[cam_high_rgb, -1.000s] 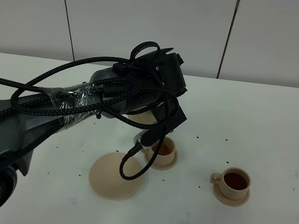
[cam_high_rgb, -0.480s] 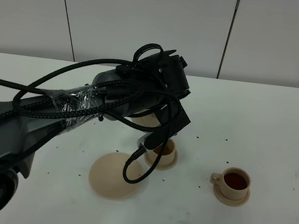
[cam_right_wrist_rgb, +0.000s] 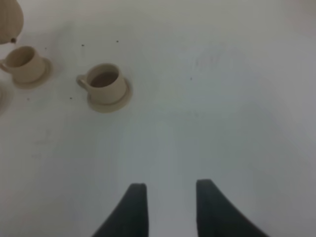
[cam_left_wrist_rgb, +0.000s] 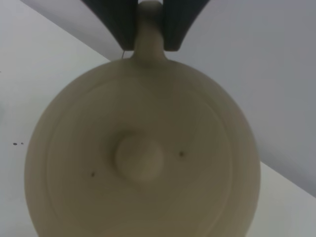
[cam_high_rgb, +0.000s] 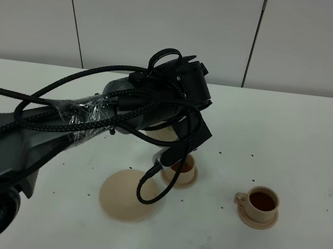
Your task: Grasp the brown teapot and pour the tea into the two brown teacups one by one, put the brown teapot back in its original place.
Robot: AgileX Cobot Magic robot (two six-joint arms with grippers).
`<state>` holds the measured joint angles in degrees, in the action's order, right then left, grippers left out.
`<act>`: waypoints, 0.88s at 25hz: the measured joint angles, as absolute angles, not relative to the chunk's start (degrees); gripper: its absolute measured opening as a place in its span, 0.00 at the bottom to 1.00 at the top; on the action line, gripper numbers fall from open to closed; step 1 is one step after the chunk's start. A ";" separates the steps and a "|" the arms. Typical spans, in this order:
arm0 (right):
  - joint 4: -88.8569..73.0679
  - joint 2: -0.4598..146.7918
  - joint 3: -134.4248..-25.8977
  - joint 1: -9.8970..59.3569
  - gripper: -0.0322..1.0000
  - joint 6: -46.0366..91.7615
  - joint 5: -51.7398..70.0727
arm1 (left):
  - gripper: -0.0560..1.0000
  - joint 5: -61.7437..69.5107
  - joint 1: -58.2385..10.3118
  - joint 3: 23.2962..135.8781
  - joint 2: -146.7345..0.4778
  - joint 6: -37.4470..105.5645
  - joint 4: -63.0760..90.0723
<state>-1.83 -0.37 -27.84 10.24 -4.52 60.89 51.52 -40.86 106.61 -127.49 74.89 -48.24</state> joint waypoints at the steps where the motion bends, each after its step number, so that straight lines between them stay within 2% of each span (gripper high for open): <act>1: -1.83 -0.37 -27.84 10.24 0.26 -4.52 60.89 | 0.21 51.52 -40.86 106.61 -127.49 74.89 -48.24; 22: -1.83 -0.37 -27.84 10.24 0.26 -4.52 60.89 | 0.21 51.52 -40.86 106.61 -127.49 74.89 -50.71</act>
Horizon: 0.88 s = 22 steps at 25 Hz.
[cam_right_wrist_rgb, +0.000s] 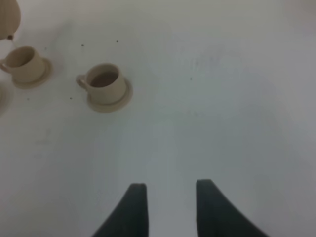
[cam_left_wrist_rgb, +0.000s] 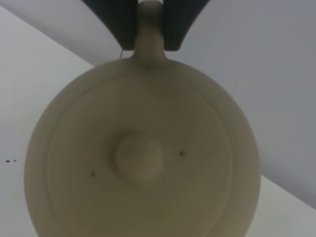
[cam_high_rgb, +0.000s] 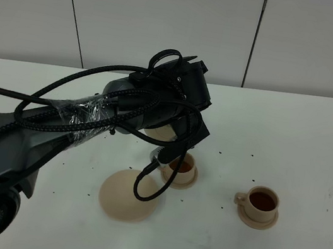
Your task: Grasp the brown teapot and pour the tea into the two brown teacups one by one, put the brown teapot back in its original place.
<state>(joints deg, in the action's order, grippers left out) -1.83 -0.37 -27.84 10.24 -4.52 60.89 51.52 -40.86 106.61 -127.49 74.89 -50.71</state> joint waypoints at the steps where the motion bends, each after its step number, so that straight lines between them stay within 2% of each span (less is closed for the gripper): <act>1: -1.83 -0.37 -27.84 10.24 0.26 -4.52 60.89 | 0.21 51.45 -40.86 106.61 -127.49 74.87 -50.86; 22: -1.83 -0.37 -27.84 10.24 0.26 -4.52 60.89 | 0.21 51.62 -43.06 106.61 -127.49 74.82 -54.01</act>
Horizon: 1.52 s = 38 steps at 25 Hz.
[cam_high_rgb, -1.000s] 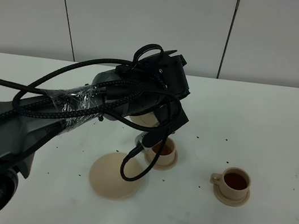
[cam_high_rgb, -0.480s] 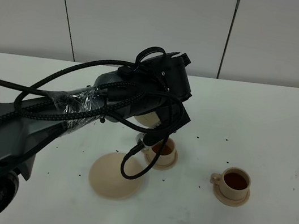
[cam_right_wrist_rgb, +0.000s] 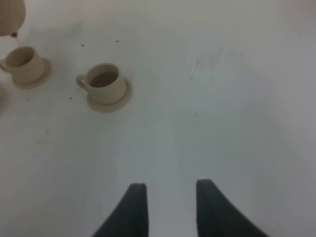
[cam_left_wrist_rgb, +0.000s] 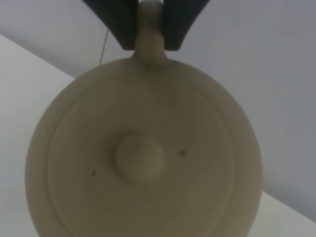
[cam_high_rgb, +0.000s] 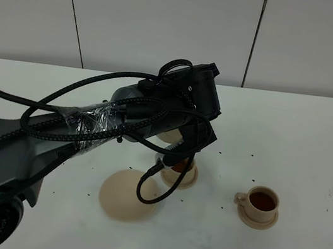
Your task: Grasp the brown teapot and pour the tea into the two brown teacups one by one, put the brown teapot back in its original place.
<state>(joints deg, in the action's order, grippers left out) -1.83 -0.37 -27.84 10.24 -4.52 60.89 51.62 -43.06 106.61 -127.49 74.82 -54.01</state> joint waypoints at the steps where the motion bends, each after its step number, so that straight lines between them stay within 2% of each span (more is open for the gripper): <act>1: -1.83 -0.37 -27.84 10.24 0.26 -4.52 60.89 | 0.21 51.87 -43.06 106.61 -127.49 74.82 -54.01; 38: -1.83 -0.37 -27.84 10.24 0.26 -4.52 60.89 | 0.21 54.14 -43.06 106.61 -127.49 74.82 -53.91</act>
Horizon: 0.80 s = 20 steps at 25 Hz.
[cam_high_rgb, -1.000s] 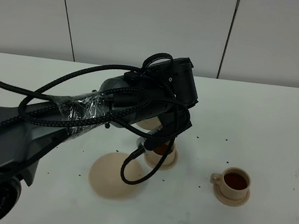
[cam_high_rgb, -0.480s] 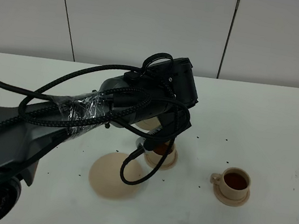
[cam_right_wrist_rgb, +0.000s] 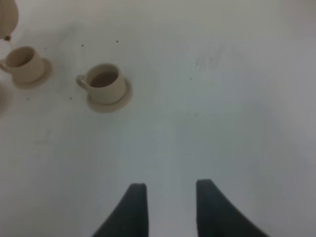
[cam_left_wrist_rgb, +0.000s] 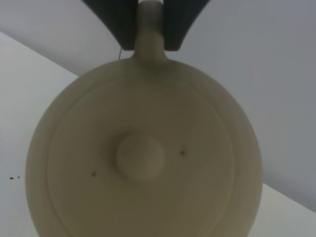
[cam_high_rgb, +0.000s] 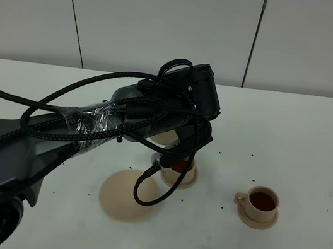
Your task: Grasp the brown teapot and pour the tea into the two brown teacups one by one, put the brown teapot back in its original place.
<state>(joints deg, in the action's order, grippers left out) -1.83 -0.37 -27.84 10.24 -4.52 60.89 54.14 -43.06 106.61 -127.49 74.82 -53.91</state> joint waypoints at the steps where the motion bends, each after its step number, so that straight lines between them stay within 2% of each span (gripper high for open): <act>1: -1.83 -0.37 -27.84 10.24 0.26 -4.52 60.89 | 0.21 54.14 -43.06 106.61 -127.49 74.82 -53.84; 20: -1.83 -0.37 -27.84 10.24 0.26 -4.52 60.89 | 0.21 54.45 -43.63 106.61 -127.49 74.77 -52.71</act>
